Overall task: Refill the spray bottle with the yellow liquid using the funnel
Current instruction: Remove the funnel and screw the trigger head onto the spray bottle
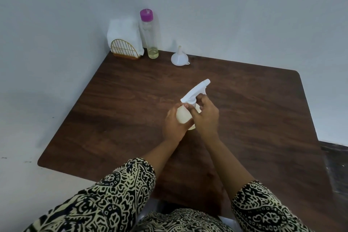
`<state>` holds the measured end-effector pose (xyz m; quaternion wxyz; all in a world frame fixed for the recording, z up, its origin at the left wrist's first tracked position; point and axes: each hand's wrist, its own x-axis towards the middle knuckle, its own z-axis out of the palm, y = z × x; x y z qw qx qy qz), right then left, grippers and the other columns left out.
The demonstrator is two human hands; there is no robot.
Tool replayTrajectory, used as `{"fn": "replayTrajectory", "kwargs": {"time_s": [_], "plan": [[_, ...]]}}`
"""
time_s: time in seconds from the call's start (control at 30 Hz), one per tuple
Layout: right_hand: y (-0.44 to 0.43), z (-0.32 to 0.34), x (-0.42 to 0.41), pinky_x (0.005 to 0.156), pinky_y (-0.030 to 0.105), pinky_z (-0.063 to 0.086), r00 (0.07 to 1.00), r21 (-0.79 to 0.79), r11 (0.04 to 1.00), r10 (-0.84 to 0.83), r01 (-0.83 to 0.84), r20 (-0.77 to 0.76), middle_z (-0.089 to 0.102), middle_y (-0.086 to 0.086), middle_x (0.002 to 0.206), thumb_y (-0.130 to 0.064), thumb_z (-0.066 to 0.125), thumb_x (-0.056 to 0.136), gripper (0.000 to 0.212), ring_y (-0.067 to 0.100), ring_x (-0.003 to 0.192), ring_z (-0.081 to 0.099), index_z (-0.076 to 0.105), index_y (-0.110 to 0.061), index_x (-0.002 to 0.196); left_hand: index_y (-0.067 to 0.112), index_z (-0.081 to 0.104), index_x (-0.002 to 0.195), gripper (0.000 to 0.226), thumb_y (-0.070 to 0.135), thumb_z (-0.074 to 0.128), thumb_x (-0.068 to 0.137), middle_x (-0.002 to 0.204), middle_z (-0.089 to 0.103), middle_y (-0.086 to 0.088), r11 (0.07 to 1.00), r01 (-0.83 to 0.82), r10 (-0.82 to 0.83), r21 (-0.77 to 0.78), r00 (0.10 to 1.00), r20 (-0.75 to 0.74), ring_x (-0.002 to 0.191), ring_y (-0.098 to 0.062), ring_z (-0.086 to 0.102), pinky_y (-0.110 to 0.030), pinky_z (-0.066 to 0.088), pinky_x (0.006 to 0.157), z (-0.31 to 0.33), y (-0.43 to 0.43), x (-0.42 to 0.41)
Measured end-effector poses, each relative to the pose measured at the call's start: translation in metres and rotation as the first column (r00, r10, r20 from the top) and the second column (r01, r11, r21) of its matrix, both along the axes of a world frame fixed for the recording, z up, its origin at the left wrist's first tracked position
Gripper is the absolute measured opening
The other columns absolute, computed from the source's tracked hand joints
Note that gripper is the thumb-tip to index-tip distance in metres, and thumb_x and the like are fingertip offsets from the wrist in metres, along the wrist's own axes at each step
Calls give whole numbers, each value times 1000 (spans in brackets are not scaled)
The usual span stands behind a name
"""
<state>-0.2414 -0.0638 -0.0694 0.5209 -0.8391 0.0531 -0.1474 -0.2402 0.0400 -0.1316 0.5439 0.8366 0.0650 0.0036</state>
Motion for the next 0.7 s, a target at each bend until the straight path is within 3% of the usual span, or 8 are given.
{"fn": "replayTrajectory", "kwargs": {"time_s": [0.07, 0.17, 0.27, 0.37, 0.43, 0.53, 0.7], "plan": [[4, 0, -1, 74, 17, 45, 999, 36, 998, -43, 43, 3, 64, -17, 83, -34, 71, 81, 20, 2, 82, 60, 61, -22, 93, 32, 52, 122, 65, 55, 72, 65, 120, 60, 12, 998, -40, 41, 39, 999, -10, 112, -9, 56, -39, 52, 88, 7, -7, -1], [-4, 5, 3, 74, 16, 45, 997, 28, 999, 45, -43, -69, 62, -21, 85, -31, 72, 81, 20, 1, 87, 60, 59, -23, 93, 29, 46, 129, 75, 51, 78, 65, 127, 52, 6, 996, 17, -12, 92, 999, -53, 118, -12, 49, -37, 49, 91, 13, -5, 3], [-28, 11, 15, 83, 26, 51, 947, 23, 967, 252, -252, -199, 66, -10, 97, -26, 70, 83, 24, 10, 96, 62, 60, -15, 102, 32, 40, 134, 90, 56, 82, 58, 133, 46, 6, 952, 263, -236, 154, 956, -173, 124, -15, 42, -41, 44, 99, 17, 13, 20], [-46, 17, 26, 94, 39, 51, 834, 85, 873, 485, -481, -262, 65, -8, 118, -25, 66, 87, 34, 12, 110, 61, 60, -16, 120, 40, 43, 132, 94, 67, 81, 51, 132, 51, 13, 867, 479, -444, 134, 867, -228, 124, -13, 46, -45, 45, 101, 22, 27, 37], [-50, 20, 30, 98, 36, 49, 789, 91, 831, 550, -549, -273, 61, -14, 122, -26, 64, 89, 35, 8, 114, 58, 58, -20, 123, 37, 44, 132, 85, 51, 86, 59, 130, 52, 14, 816, 576, -551, 50, 801, -232, 121, -8, 50, -37, 48, 99, 30, 28, 42], [-49, 18, 31, 92, 37, 51, 818, 53, 850, 519, -524, -248, 65, -7, 114, -33, 62, 87, 31, 11, 107, 61, 62, -19, 114, 37, 50, 124, 69, 25, 88, 67, 123, 55, 16, 795, 605, -601, -42, 776, -191, 114, -2, 53, -20, 50, 89, 34, 27, 44], [-26, 1, 11, 72, 30, 50, 966, -150, 958, 226, -244, -129, 69, -2, 91, -39, 58, 82, 30, 12, 84, 63, 64, -15, 100, 50, 53, 113, 68, 31, 90, 60, 120, 61, 17, 873, 484, -487, -57, 863, -133, 112, -1, 56, -24, 49, 93, 21, 25, 36]]}}
